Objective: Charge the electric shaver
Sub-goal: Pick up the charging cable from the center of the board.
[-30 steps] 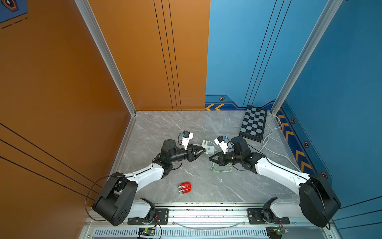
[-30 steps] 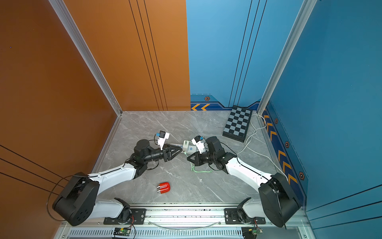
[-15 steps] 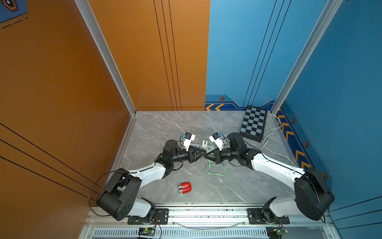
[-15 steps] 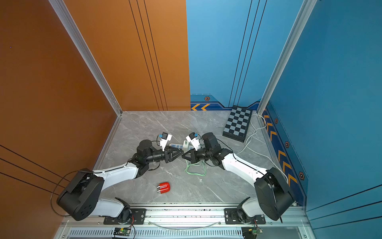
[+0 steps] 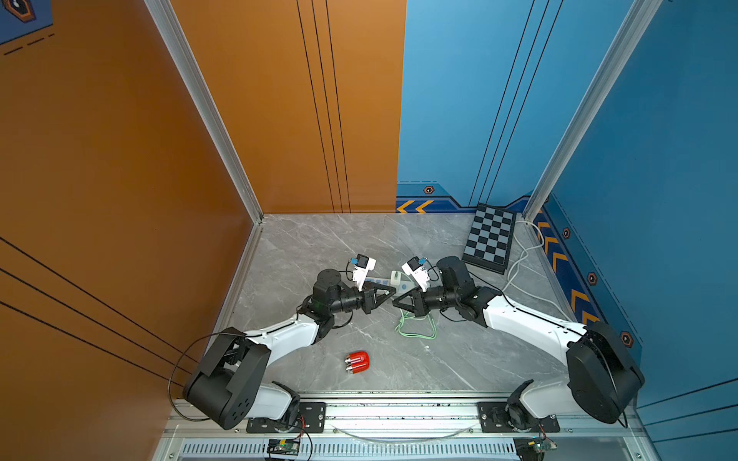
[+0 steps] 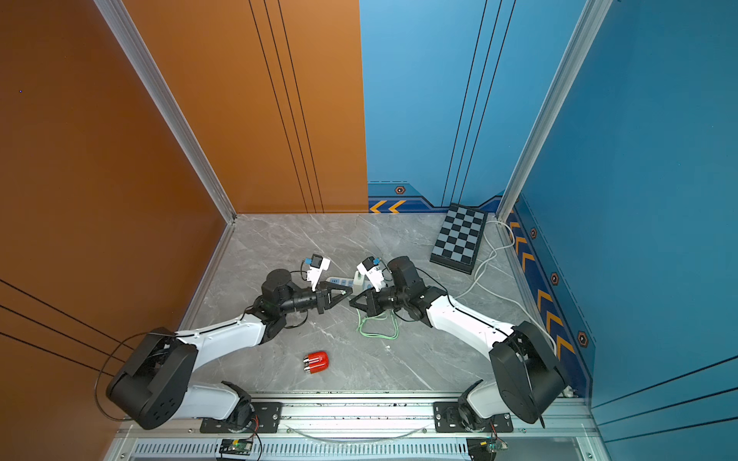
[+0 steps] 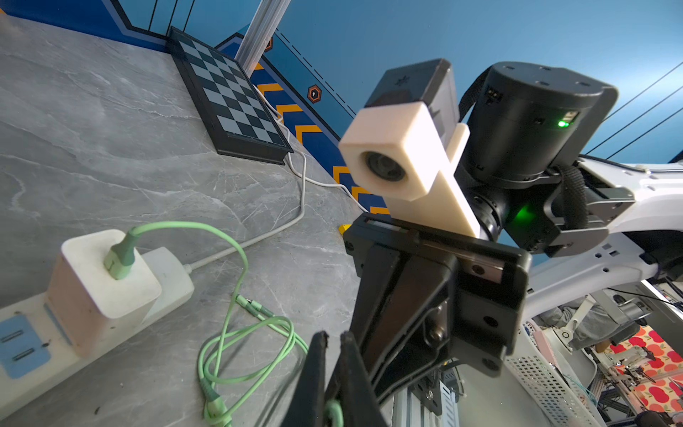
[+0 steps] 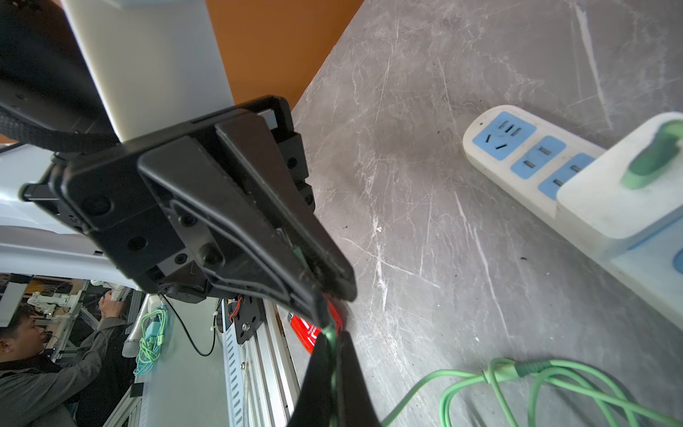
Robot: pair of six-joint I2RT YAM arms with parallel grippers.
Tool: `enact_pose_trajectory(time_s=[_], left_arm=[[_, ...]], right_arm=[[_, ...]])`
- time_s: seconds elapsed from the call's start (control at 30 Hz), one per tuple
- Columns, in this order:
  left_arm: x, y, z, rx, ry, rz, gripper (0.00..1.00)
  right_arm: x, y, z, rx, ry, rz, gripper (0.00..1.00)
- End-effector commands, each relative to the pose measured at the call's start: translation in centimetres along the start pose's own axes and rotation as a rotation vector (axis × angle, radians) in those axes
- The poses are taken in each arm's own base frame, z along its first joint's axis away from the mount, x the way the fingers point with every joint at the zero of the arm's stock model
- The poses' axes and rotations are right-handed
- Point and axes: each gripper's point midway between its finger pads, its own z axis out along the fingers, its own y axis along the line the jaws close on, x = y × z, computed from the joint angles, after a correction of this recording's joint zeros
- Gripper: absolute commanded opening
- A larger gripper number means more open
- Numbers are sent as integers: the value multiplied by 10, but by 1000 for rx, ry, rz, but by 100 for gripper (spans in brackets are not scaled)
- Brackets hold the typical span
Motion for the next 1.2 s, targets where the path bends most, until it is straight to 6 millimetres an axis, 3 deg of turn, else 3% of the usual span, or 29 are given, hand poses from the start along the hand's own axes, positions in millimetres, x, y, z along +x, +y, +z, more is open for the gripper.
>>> enact_pose_trajectory(time_s=[0.0, 0.03, 0.2, 0.3, 1.17], left_arm=[[-6, -2, -8, -3, -29, 16, 0], [-6, -1, -9, -6, -31, 14, 0], [-4, 0, -10, -11, -31, 11, 0], [-3, -1, -11, -5, -26, 8, 0], [2, -11, -3, 35, 4, -8, 0]], right_arm=[[-5, -3, -4, 37, -9, -32, 0], [-5, -4, -5, 47, -9, -34, 0], [0, -2, -13, 54, 5, -53, 22], [2, 5, -15, 22, 25, -69, 28], [-25, 15, 14, -98, 51, -148, 24]])
